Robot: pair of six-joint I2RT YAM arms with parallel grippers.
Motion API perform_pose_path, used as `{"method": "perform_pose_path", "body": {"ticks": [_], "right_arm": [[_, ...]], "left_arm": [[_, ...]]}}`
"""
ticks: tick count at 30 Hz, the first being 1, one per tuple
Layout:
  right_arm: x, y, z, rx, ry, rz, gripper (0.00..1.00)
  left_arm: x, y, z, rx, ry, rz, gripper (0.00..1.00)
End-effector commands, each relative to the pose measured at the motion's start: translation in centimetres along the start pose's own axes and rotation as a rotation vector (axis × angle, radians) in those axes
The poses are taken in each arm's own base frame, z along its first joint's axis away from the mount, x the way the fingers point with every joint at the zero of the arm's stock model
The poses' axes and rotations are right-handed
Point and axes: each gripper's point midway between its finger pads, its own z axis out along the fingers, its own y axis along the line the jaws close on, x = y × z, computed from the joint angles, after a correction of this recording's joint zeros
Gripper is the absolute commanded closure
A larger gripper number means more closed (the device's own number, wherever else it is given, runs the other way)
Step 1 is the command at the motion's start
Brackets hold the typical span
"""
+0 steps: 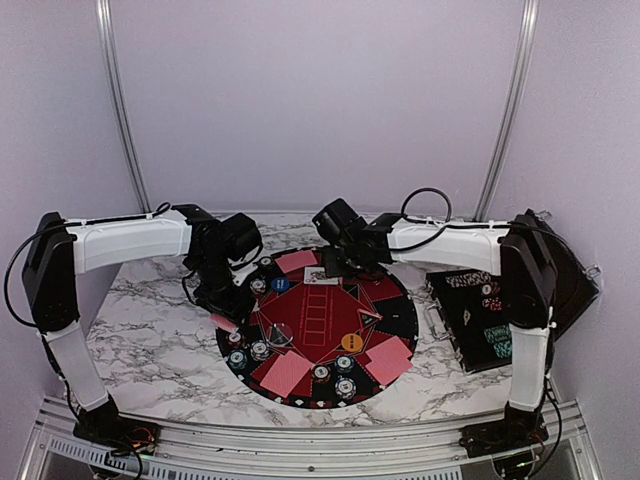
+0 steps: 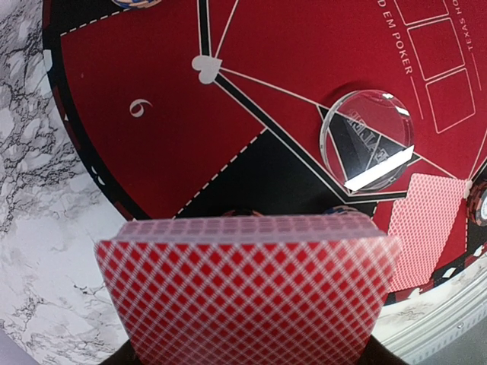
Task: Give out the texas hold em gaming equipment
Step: Flop the poker card in the community card area.
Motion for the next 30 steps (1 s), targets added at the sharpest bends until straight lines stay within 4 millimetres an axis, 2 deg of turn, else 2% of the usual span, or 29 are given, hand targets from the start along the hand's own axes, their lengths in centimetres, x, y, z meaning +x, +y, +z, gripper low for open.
{"method": "perform_pose_path", "body": {"ticks": [1,12,19,27,30], "right_arm": [[0.7,-1.7,0.4,0.178,0.010,-0.108,1.00],[2.3,0.9,1.8,0.152,0.037,-0.156,1.00],[2.4,4.0,2.2,0.033,0.053,-0.142,0.85],[1.9,9.7,0.9,-0.300,0.080,-0.086,0.66],[1.7,8.9,0.8,-0.358,0.105,-0.036,0.62]], "left_arm": [[-0.2,0.3,-1.4,0.004,-0.047,0.002,0.66],[0.1,0.5,-1.4,0.005,-0.045,-0.003,0.66],[0.3,0.5,-1.4,0.009,-0.045,-0.002,0.66],[0.5,0.5,-1.3,0.010,-0.043,-0.003,0.66],[0.5,0.5,-1.3,0.010,-0.044,-0.004,0.66]]}}
